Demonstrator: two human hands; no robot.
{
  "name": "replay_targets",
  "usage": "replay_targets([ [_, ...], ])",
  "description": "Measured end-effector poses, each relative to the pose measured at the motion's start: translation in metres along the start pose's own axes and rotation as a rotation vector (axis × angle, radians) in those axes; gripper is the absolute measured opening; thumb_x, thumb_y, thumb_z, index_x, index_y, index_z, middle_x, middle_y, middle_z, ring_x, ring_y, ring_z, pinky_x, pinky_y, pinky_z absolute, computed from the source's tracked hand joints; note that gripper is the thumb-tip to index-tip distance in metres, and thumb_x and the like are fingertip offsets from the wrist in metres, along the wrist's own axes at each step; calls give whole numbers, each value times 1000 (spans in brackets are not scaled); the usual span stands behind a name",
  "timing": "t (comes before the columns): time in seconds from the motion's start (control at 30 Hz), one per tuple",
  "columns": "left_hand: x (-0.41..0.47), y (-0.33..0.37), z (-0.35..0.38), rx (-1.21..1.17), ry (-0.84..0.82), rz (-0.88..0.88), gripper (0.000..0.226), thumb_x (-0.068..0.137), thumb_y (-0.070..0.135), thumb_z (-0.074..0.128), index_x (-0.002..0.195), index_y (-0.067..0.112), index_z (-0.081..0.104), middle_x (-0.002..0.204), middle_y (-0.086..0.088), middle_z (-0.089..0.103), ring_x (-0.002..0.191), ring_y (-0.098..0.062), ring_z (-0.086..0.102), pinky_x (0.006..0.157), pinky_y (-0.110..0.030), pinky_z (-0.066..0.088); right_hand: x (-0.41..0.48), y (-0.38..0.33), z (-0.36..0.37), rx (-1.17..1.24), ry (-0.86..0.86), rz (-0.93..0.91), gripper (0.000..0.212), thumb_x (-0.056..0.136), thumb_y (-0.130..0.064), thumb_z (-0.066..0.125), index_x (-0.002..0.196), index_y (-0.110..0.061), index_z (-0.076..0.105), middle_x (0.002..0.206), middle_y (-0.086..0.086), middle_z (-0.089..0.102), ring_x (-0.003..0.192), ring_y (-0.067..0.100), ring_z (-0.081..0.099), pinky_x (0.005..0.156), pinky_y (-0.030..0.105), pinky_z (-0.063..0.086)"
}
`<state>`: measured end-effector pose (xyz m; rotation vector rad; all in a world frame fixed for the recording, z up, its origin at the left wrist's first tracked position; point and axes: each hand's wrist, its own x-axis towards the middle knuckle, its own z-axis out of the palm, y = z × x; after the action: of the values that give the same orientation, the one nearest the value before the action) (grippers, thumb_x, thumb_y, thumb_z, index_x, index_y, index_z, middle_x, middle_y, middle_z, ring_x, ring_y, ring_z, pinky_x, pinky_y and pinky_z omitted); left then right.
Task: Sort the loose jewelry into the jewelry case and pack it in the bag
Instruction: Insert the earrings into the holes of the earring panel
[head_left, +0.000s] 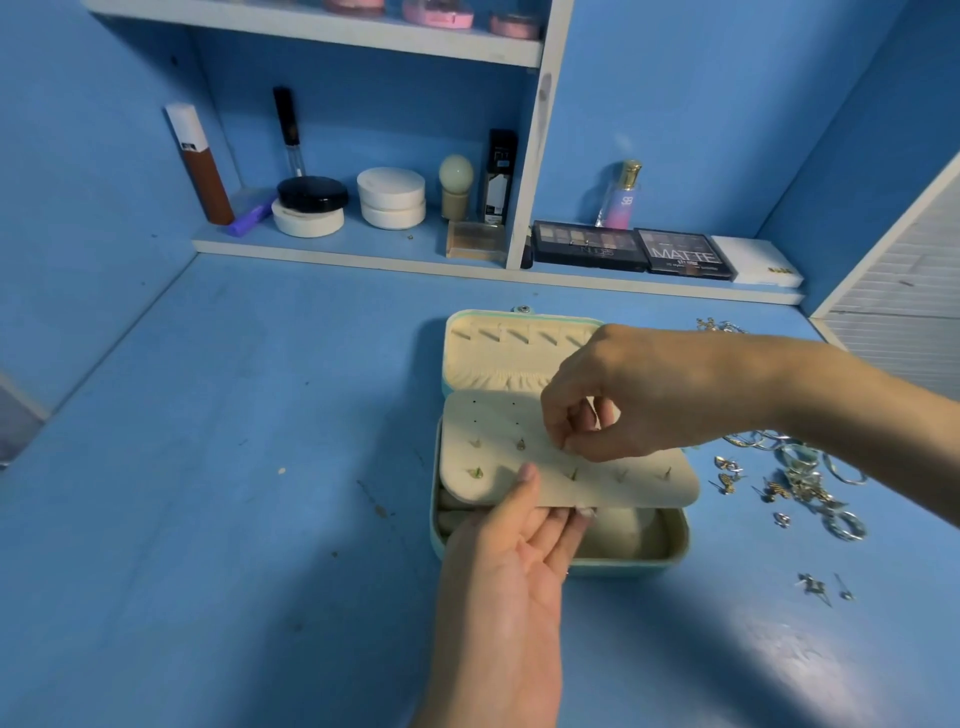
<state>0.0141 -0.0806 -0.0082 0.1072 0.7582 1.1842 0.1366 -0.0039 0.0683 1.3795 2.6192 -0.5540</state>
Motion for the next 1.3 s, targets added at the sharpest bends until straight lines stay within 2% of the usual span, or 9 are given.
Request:
replay_targets([
  [0.37, -1, -1, -2, 17, -9, 16, 39, 69, 17, 59, 107, 9, 65, 100, -12, 74, 91, -19, 72, 80, -31, 55, 0, 0, 9, 83, 62, 99, 8, 75, -17, 62, 69, -22, 61, 65, -8, 60, 69, 5, 50, 69, 31, 49],
  [0.57, -3, 2, -1, 26, -57, 7, 31, 73, 20, 59, 102, 12, 67, 102, -10, 74, 95, -18, 71, 83, -31, 54, -16, 15, 13, 179, 199, 101, 7, 84, -28, 63, 88, -28, 69, 71, -15, 62, 71, -3, 54, 67, 11, 41],
  [0.7, -5, 4, 0, 40, -105, 6, 42, 64, 14, 75, 104, 7, 67, 101, -10, 74, 90, -16, 72, 79, -30, 57, -35, 39, 15, 350, 354, 169, 22, 90, -10, 57, 92, -29, 69, 76, -11, 69, 76, 3, 62, 69, 13, 46],
  [0.8, -4, 7, 0, 59, -120, 12, 69, 49, 4, 81, 115, -1, 62, 110, -13, 71, 99, -21, 70, 81, -31, 57, -49, 53, 19, 433, 372, 216, 43, 89, 8, 47, 85, -30, 69, 82, -10, 70, 81, 7, 63, 74, 26, 49],
  [0.9, -2, 11, 7, 109, -181, 6, 54, 60, -2, 62, 114, 0, 62, 109, -9, 72, 104, -18, 68, 87, -32, 53, -58, 63, 25, 513, 375, 250, 55, 83, 17, 44, 83, -30, 71, 89, -8, 71, 85, 17, 64, 82, 49, 49],
  [1.0, -1, 14, 15, 132, -179, -2, 47, 74, -13, 58, 119, 3, 60, 110, -7, 72, 105, -17, 68, 91, -33, 54, -62, 68, 31, 603, 401, 223, 47, 82, 10, 51, 87, -33, 71, 91, -4, 70, 77, 40, 58, 71, 60, 46],
  [1.1, -1, 17, 24, 133, -170, -2, 39, 86, -10, 46, 120, 3, 60, 111, -6, 72, 104, -16, 68, 94, -34, 50, -60, 71, 34, 695, 475, 213, 30, 84, 3, 63, 87, -26, 70, 88, 1, 70, 81, 37, 61, 75, 53, 48],
  [1.2, 5, 21, 30, 115, -162, -11, 37, 86, -9, 47, 119, 2, 60, 111, -6, 71, 104, -17, 68, 92, -35, 50, -57, 69, 35, 760, 529, 204, 6, 81, -17, 66, 85, -19, 70, 84, 2, 70, 79, 19, 61, 77, 36, 47],
  [1.3, 11, 25, 35, 114, -160, -14, 38, 86, -8, 48, 122, 2, 58, 115, -7, 70, 106, -18, 67, 91, -34, 51, -52, 71, 36, 779, 586, 210, 19, 76, -27, 64, 89, -14, 70, 83, 6, 70, 77, 14, 61, 74, 24, 48],
])
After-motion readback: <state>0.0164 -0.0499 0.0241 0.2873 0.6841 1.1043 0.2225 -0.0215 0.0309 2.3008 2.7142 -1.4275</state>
